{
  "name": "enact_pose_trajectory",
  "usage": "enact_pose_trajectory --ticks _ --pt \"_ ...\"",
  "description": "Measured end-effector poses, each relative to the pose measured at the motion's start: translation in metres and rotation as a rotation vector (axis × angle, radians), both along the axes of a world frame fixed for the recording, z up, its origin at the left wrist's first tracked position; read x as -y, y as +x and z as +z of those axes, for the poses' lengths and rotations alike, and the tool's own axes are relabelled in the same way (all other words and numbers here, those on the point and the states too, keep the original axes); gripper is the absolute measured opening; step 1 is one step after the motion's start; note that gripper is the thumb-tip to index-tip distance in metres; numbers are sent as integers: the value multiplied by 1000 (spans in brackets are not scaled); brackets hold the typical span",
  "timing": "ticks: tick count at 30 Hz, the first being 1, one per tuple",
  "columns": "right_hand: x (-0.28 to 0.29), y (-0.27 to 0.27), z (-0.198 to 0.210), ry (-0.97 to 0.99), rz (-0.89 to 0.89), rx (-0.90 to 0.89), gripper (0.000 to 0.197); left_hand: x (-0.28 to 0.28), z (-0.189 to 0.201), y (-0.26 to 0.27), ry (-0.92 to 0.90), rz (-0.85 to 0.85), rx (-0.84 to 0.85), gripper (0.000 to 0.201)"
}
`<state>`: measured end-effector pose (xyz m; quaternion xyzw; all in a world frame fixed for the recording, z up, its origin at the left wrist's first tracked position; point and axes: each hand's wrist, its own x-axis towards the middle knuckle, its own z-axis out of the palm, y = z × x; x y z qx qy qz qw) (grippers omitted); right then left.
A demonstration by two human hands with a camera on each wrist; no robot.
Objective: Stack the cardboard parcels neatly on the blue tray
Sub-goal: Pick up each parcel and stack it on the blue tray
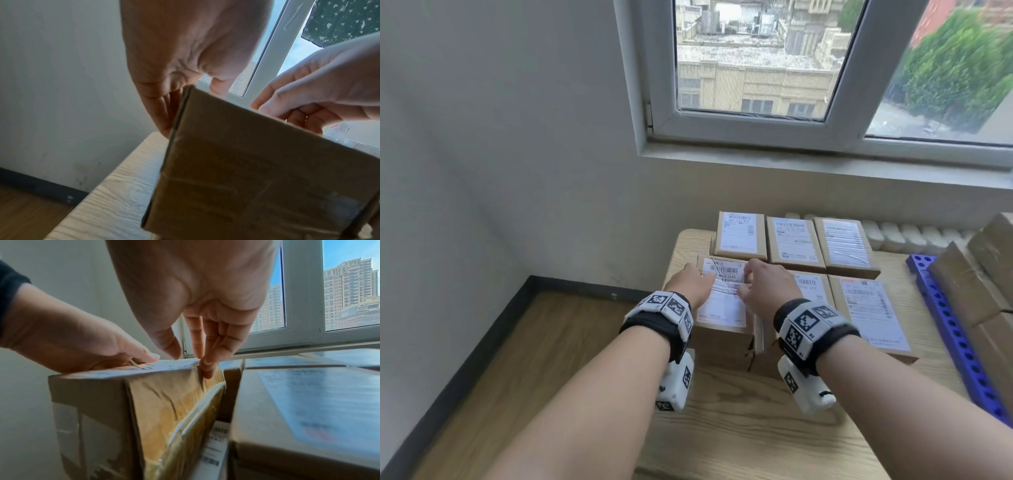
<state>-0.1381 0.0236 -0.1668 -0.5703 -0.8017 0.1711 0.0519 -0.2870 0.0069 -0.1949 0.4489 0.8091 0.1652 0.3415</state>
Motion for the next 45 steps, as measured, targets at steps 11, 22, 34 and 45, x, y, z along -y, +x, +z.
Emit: enact_pose_trajectory --ticks 11,22,34,45 --pt "18 8 38 38 -154 -243 32 12 35 -8 201 94 66 49" --pt "33 65 72 162 -312 -360 40 7 64 39 362 11 488 39" --pt "50 192 86 202 -380 -468 34 7 88 167 417 -38 628 39" --pt "70 356 92 203 -413 -460 33 18 86 331 427 -90 622 41"
